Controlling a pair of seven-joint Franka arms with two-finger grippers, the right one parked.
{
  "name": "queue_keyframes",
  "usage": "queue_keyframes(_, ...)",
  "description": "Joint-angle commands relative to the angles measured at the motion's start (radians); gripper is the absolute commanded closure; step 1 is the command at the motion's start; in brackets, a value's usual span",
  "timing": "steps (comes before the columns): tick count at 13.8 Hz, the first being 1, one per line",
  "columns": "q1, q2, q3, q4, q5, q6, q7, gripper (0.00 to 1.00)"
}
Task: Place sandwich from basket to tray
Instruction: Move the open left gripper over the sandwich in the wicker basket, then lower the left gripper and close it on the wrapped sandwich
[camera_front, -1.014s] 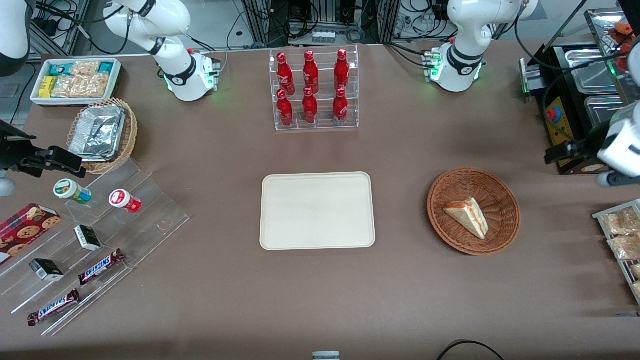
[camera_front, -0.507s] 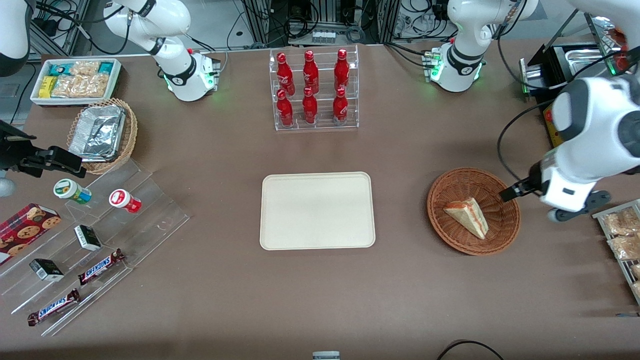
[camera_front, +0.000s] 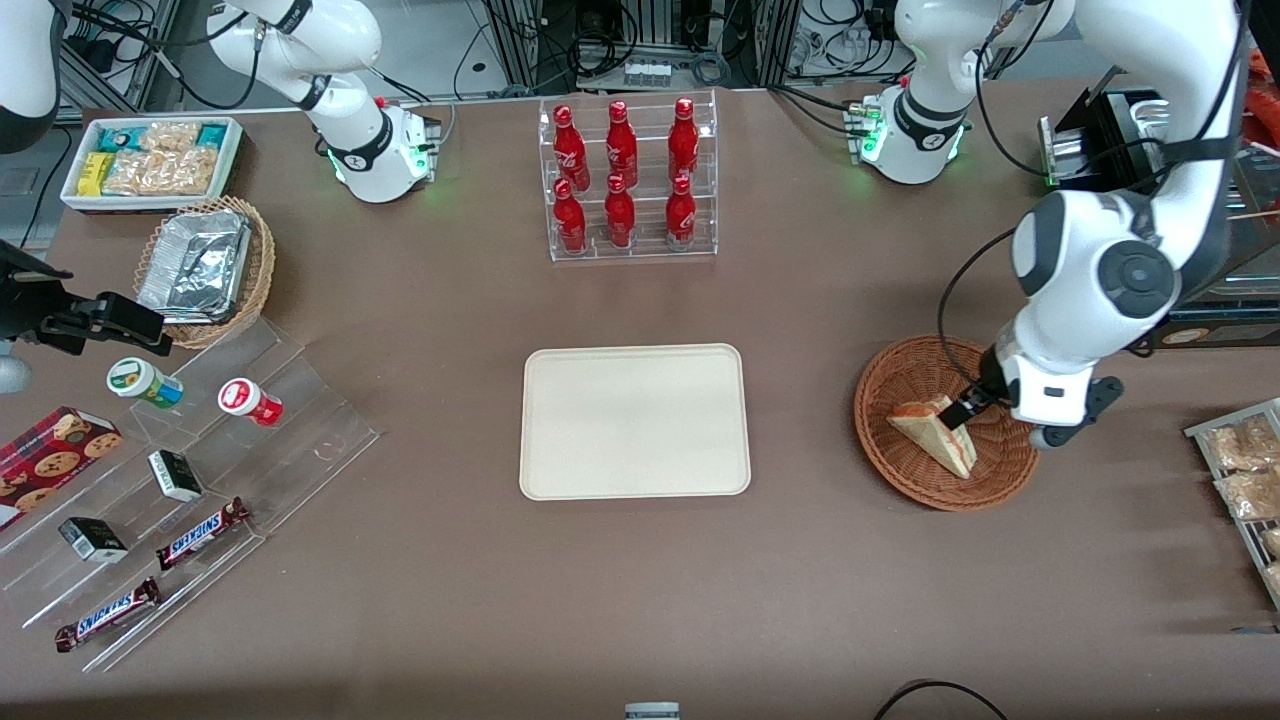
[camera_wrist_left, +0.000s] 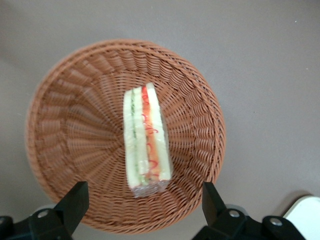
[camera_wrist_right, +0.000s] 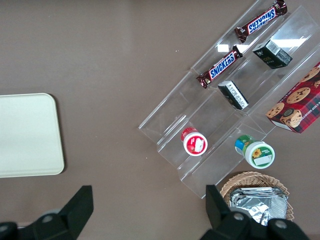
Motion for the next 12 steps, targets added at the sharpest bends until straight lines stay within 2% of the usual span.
queue_keyframes(1,-0.005,0.029,-0.003,-0.05,0.033,0.089,-0.047,0.0)
queue_keyframes(4,-0.002,0.032,0.0,-0.121,0.041,0.177,-0.067,0.0)
queue_keyframes(12,-0.002,0.096,0.005,-0.121,0.078,0.221,-0.099,0.0)
